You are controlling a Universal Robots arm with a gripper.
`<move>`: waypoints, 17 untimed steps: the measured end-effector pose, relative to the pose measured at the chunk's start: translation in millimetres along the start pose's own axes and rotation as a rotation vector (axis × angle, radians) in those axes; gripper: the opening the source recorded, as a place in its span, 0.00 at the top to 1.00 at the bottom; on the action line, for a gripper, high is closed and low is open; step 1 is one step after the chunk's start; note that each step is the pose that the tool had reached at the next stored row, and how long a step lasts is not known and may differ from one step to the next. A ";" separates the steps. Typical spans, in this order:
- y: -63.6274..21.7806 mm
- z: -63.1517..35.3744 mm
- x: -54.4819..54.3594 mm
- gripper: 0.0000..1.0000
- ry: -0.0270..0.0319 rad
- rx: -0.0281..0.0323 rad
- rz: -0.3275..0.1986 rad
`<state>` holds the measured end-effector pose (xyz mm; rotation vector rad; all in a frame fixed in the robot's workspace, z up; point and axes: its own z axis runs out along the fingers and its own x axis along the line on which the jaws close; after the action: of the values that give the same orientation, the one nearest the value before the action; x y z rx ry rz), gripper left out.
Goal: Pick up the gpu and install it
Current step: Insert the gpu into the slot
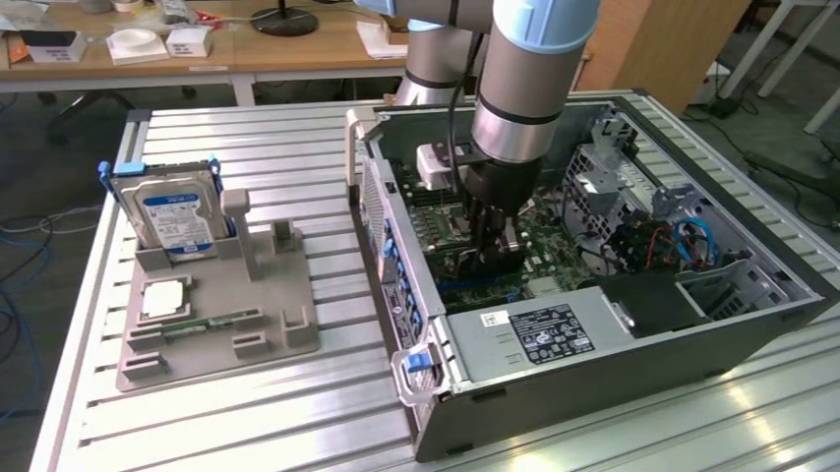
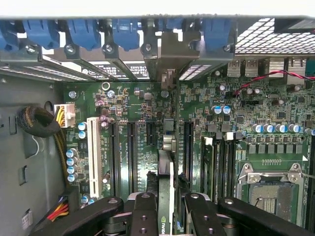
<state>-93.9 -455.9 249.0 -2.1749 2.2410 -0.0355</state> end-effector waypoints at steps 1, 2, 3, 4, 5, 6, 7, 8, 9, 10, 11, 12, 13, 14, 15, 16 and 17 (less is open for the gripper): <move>0.0 0.0 0.0 0.74 0.0000 0.0000 0.000; 0.0 0.0 0.0 0.74 0.0001 0.0000 0.000; 0.0 0.0 0.0 0.74 0.0000 0.0000 0.000; 0.0 0.0 0.0 0.74 0.0000 0.0000 0.000; 0.0 -0.1 0.0 0.74 0.0000 0.0000 0.000; 0.0 -0.4 0.0 0.74 -0.0001 0.0001 0.000; 0.0 -0.9 0.0 0.74 -0.0007 0.0003 0.000; -0.1 -1.5 -0.1 0.74 -0.0009 0.0003 0.000; -0.1 -2.2 -0.1 0.74 -0.0003 0.0001 0.000; -0.1 -2.2 -0.1 0.74 -0.0002 0.0001 0.000; -0.1 -2.3 0.0 0.74 -0.0001 0.0001 0.000; -0.1 -2.3 0.0 0.74 0.0000 0.0000 0.000; -0.1 -2.6 0.0 0.74 0.0000 0.0000 0.000; -0.1 -3.1 0.0 0.74 0.0002 -0.0001 0.000; -0.1 -3.1 0.0 0.74 0.0000 0.0000 0.000; -0.1 -3.1 0.0 0.74 0.0000 0.0000 0.000; -0.1 -3.1 0.0 0.74 0.0000 0.0000 0.000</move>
<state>-94.0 -455.9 252.1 -2.1749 2.2410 -0.0355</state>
